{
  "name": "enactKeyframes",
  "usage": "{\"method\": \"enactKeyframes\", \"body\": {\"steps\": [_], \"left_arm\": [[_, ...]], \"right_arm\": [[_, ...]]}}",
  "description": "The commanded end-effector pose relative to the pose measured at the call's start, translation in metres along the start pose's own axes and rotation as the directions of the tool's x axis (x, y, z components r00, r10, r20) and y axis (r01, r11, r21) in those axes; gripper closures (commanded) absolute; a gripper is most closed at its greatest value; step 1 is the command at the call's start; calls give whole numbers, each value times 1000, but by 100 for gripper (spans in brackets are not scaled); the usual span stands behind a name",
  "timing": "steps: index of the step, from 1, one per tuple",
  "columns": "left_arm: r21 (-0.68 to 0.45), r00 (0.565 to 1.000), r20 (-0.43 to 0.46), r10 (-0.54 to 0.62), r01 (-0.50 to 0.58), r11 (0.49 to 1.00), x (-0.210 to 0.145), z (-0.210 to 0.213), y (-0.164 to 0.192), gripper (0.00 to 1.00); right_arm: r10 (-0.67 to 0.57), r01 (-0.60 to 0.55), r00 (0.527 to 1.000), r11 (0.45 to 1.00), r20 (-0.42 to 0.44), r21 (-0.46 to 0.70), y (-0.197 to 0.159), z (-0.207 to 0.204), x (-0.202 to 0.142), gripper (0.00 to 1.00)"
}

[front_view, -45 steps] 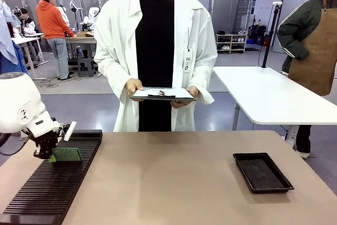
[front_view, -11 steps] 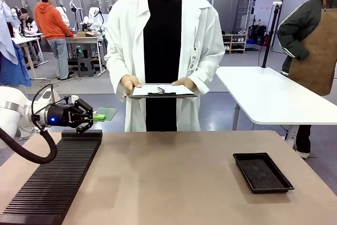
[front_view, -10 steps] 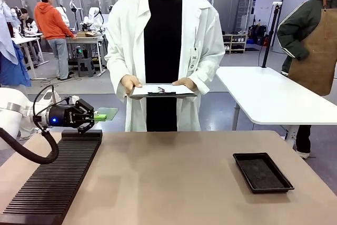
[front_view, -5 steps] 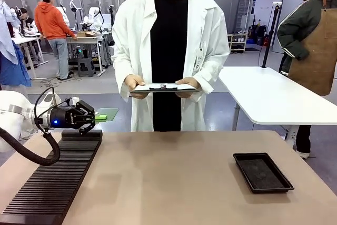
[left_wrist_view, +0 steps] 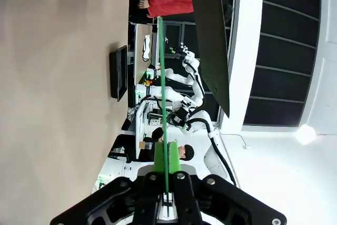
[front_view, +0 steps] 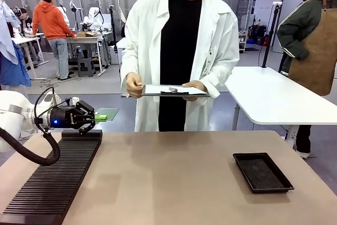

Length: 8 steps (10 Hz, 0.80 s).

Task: Inspect the PCB.
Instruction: Release the Blank PCB you were holding.

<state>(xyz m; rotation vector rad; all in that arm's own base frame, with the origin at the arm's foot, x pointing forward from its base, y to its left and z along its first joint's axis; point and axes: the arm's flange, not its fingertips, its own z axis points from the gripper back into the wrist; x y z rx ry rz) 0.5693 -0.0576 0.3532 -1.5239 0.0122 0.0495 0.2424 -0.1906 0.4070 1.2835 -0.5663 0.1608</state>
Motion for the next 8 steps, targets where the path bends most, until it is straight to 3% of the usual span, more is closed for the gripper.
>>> {"method": "enactKeyframes", "body": {"steps": [1, 8], "left_arm": [[11, 1000, -7, 11, -10, 1000, -2, -1, -5, 97], [11, 1000, -7, 11, -10, 1000, -2, -1, -5, 97]], "right_arm": [[7, -7, 1000, 1000, 10, 9, 2, 2, 3, 0], [7, -7, 1000, 1000, 10, 9, 2, 2, 3, 0]]}}
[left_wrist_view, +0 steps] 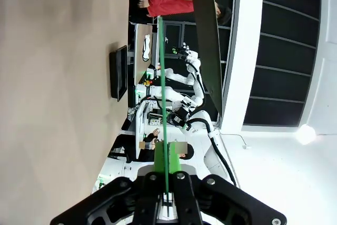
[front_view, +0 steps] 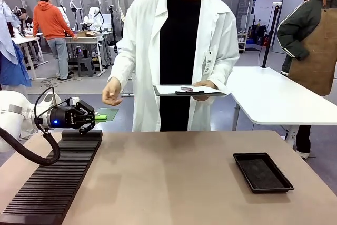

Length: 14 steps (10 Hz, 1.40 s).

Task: Inspect the PCB.
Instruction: Release the Blank PCB you were holding.

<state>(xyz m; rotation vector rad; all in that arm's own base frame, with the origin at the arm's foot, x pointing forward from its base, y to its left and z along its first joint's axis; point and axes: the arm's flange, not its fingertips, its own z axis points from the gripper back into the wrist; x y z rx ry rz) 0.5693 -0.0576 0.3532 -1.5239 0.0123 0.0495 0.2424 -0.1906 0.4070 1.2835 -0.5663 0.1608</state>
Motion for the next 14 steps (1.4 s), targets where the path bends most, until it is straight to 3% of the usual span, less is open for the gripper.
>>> {"method": "enactKeyframes", "body": {"steps": [1, 14], "left_arm": [[11, 1000, -6, 10, -10, 1000, -2, -1, -5, 97], [11, 1000, -6, 10, -10, 1000, -2, -1, -5, 97]], "right_arm": [[7, -7, 1000, 1000, 10, 9, 2, 2, 3, 0], [7, -7, 1000, 1000, 10, 9, 2, 2, 3, 0]]}}
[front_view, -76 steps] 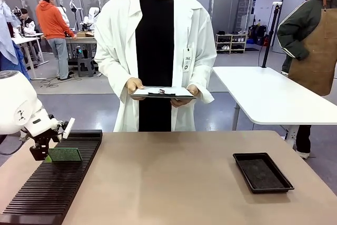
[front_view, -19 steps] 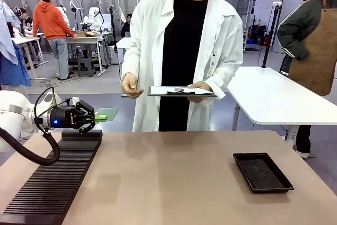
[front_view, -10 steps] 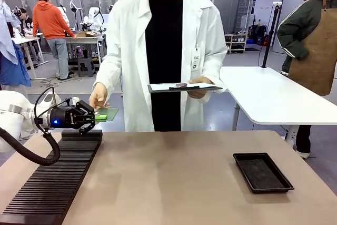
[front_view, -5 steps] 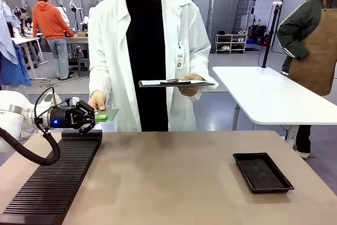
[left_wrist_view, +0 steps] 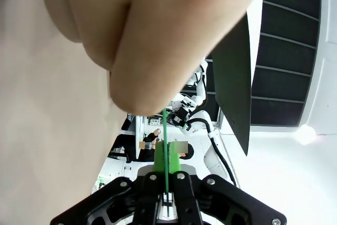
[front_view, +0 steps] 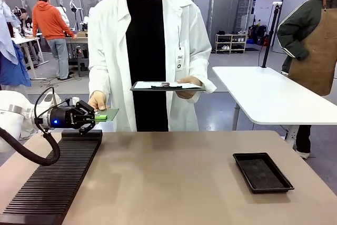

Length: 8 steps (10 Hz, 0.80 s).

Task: Inspect the PCB.
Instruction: Release the Blank PCB you were holding.

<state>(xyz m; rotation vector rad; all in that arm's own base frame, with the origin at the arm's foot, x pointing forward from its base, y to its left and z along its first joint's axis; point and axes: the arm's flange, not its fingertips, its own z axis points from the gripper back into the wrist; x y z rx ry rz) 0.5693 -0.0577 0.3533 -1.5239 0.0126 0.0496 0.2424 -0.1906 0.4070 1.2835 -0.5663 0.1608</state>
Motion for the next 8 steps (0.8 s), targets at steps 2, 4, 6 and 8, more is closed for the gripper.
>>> {"method": "enactKeyframes", "body": {"steps": [2, 4, 6, 8], "left_arm": [[1, 1000, 1, 10, -10, 1000, 0, 1, -2, 59], [-2, 1000, 1, 0, 0, 1000, -1, 2, -5, 21], [7, 1000, -24, -4, 4, 1000, -1, 1, -5, 0], [4, 1000, -21, -2, 3, 1000, 0, 2, -7, 0]], "right_arm": [[7, -7, 1000, 1000, 10, 9, 2, 2, 3, 0], [7, -7, 1000, 1000, 10, 9, 2, 2, 3, 0], [7, -7, 1000, 1000, 10, 9, 2, 2, 3, 0], [7, -7, 1000, 1000, 10, 9, 2, 2, 3, 0]]}}
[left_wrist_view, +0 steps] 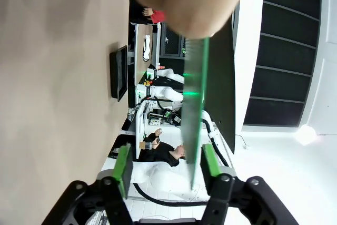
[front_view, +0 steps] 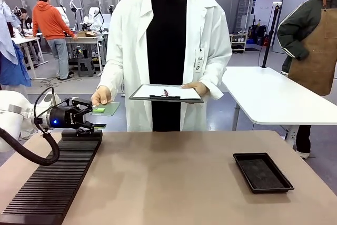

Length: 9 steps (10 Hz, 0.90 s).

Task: Inspect the PCB.
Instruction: Release the Blank PCB you were holding.

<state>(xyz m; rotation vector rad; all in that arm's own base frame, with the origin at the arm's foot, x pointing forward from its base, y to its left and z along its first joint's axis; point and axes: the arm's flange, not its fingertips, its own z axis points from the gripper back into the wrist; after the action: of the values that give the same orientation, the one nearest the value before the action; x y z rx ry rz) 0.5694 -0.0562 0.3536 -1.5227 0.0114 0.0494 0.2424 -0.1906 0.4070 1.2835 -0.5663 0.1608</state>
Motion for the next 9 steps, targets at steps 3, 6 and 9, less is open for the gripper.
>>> {"method": "enactKeyframes", "body": {"steps": [3, 6, 9], "left_arm": [[-3, 1000, -12, -2, 2, 1000, 1, -2, -9, 0], [0, 1000, 0, -5, 5, 1000, 1, 0, -2, 0], [0, 1000, 0, -5, 5, 1000, 1, 0, -2, 0]], "right_arm": [[7, -7, 1000, 1000, 10, 9, 2, 2, 3, 0], [7, -7, 1000, 1000, 10, 9, 2, 2, 3, 0], [7, -7, 1000, 1000, 10, 9, 2, 2, 3, 0]]}}
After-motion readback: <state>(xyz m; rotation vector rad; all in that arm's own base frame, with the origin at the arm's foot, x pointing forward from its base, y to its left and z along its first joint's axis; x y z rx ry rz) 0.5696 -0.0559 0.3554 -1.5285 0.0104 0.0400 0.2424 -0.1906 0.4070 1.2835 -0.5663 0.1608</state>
